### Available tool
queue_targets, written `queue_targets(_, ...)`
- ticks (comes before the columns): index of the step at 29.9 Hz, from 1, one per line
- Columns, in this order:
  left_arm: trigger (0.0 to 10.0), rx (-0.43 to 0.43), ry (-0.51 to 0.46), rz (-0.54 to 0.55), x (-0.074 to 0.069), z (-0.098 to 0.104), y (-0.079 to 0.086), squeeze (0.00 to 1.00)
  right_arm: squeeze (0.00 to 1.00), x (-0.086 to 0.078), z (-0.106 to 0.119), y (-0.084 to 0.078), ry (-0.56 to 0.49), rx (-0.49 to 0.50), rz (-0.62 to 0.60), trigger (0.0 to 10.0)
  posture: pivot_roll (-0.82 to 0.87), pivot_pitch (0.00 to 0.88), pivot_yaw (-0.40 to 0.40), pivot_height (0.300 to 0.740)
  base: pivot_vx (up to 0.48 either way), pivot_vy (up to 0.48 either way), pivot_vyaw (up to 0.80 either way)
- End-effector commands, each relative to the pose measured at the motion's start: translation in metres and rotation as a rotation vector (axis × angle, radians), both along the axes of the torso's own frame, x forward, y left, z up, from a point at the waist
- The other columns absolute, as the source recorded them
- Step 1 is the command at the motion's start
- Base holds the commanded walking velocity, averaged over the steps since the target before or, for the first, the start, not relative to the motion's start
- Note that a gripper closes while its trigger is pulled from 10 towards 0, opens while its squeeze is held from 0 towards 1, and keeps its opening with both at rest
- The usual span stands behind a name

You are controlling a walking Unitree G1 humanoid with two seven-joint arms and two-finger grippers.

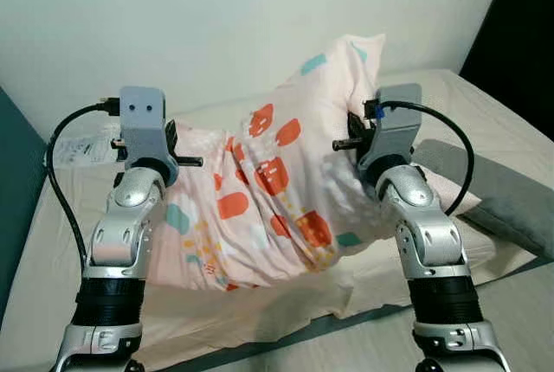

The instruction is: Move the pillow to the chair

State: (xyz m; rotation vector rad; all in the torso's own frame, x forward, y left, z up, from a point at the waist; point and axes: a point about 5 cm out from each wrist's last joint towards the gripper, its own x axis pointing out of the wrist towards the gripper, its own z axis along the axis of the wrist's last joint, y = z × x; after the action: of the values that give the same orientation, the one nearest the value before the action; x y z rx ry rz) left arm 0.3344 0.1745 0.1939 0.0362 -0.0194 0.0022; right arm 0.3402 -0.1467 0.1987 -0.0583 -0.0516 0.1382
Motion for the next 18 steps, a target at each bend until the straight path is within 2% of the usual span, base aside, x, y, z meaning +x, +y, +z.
queue_targets(1,10.0,0.008,0.019,-0.01,-0.003,-0.006,-0.001,0.0,0.0,-0.002,-0.007,0.008,0.031,-0.02,0.035,10.0,0.01,0.081,0.037,0.74,0.0,0.0,0.0)
queue_targets(6,10.0,-0.012,0.045,-0.002,-0.007,-0.017,-0.004,0.0,0.0,-0.003,-0.008,0.007,0.034,-0.023,0.033,10.0,0.0,0.078,0.011,0.74,0.0,0.0,0.0)
queue_targets(14,10.0,-0.032,0.051,0.011,-0.009,-0.022,-0.006,0.0,0.0,0.0,-0.007,0.005,0.035,-0.04,0.05,10.0,-0.01,0.072,-0.017,0.74,0.0,0.0,0.0)
queue_targets(18,10.0,-0.001,0.057,0.001,-0.013,-0.03,-0.007,0.0,0.0,0.001,-0.012,0.004,0.048,-0.055,0.06,10.0,-0.01,0.05,-0.024,0.74,0.0,0.0,0.0)
